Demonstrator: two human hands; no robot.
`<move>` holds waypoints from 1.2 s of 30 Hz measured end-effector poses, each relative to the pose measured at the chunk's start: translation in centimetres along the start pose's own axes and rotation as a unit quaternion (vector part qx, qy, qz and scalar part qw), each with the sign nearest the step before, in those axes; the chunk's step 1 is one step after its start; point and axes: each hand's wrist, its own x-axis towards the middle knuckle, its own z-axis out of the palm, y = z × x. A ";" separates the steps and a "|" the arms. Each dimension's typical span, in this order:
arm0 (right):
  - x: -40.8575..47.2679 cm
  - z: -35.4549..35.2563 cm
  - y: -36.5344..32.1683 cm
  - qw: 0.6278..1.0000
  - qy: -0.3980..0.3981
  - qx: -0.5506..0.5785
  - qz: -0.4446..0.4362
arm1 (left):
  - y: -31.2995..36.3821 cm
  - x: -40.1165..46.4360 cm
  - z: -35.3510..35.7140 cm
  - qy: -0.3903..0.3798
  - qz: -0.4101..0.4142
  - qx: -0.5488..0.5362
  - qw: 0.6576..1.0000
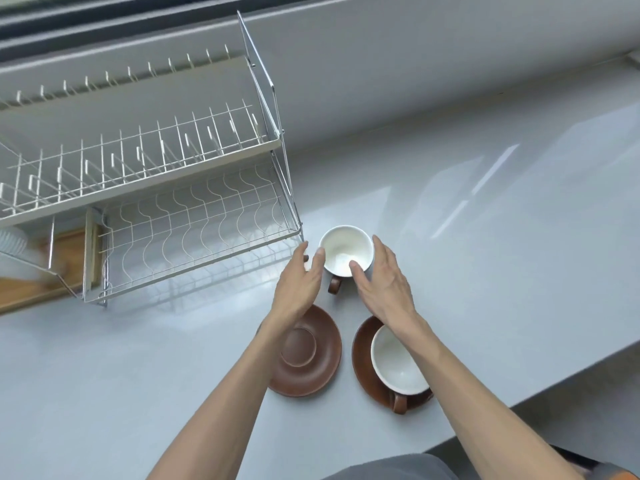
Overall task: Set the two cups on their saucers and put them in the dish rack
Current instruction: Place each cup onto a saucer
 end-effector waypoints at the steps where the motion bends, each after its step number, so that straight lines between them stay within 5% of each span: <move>1: 0.4 0.1 -0.1 1.000 -0.008 0.022 0.013 | 0.6 0.3 0.1 -0.019 -0.055 -0.120 0.991; 3: 1.1 0.3 -0.2 0.997 -0.024 0.057 0.041 | 1.4 0.9 0.2 -0.045 -0.108 -0.225 0.967; 13: 2.7 0.3 -0.6 0.963 -0.042 0.217 0.155 | 1.4 2.1 0.6 -0.077 -0.117 -0.257 0.956; 36: -6.8 4.0 -2.6 0.970 -0.094 0.213 0.074 | -2.9 -7.9 -4.9 -0.038 -0.099 -0.195 0.975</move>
